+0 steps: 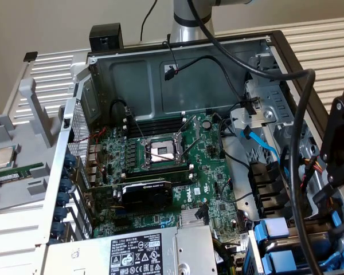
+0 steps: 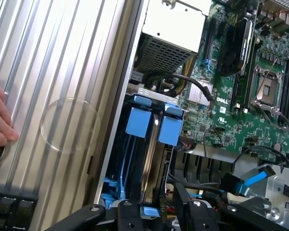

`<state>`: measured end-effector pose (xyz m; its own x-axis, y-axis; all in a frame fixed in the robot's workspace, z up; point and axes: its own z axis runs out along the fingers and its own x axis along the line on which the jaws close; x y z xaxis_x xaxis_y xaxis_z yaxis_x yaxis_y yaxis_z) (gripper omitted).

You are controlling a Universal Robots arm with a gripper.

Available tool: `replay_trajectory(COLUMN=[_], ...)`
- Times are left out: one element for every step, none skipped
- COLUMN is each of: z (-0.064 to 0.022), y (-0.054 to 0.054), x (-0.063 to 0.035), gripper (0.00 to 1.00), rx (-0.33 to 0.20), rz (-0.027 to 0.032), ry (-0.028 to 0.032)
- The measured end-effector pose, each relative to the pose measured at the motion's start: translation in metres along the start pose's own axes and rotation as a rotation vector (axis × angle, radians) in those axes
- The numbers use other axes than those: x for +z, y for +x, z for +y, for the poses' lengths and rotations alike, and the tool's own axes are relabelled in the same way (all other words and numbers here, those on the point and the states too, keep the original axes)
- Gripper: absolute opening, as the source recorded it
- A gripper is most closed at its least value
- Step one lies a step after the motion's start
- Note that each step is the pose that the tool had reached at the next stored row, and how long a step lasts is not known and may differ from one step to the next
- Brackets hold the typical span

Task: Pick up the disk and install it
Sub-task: 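Insert the first disk wire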

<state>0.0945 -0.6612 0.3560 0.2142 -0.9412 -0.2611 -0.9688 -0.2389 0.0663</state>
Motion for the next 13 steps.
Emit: replay_trajectory(z=[-0.0002,-0.0005,-0.0011,-0.0022,-0.0027,-0.0028,-0.0028,-0.0028,-0.0028,-0.0027,-0.0026,-0.0024,-0.0019], y=[-0.0003,-0.001,-0.0016,-0.003,-0.0036,-0.0035,-0.0035,-0.0035,-0.0035,-0.0033,-0.0028,-0.0021,0.0003], x=[0.0009,0.002,0.0029,0.0044,0.005,0.0052,0.0053,0.0052,0.0052,0.0052,0.0052,0.0051,0.0052], gripper=[0.4,0.4,0.4,0.4,0.4,0.4,0.4,0.4,0.4,0.4,0.4,0.4,0.4], rx=[0.0,0.0,0.0,0.001,0.002,0.002,0.001,-0.002,-0.004,-0.005,-0.008,-0.008,-0.007], rz=[-0.0021,-0.0037,-0.005,-0.0076,-0.0103,-0.016,-0.027,-0.0408,-0.0564,-0.0727,-0.0945,-0.1057,-0.1192], ry=[-0.0022,-0.0047,-0.0073,-0.0139,-0.0182,-0.0235,-0.0296,-0.0342,-0.0376,-0.0399,-0.0425,-0.046,-0.0573])
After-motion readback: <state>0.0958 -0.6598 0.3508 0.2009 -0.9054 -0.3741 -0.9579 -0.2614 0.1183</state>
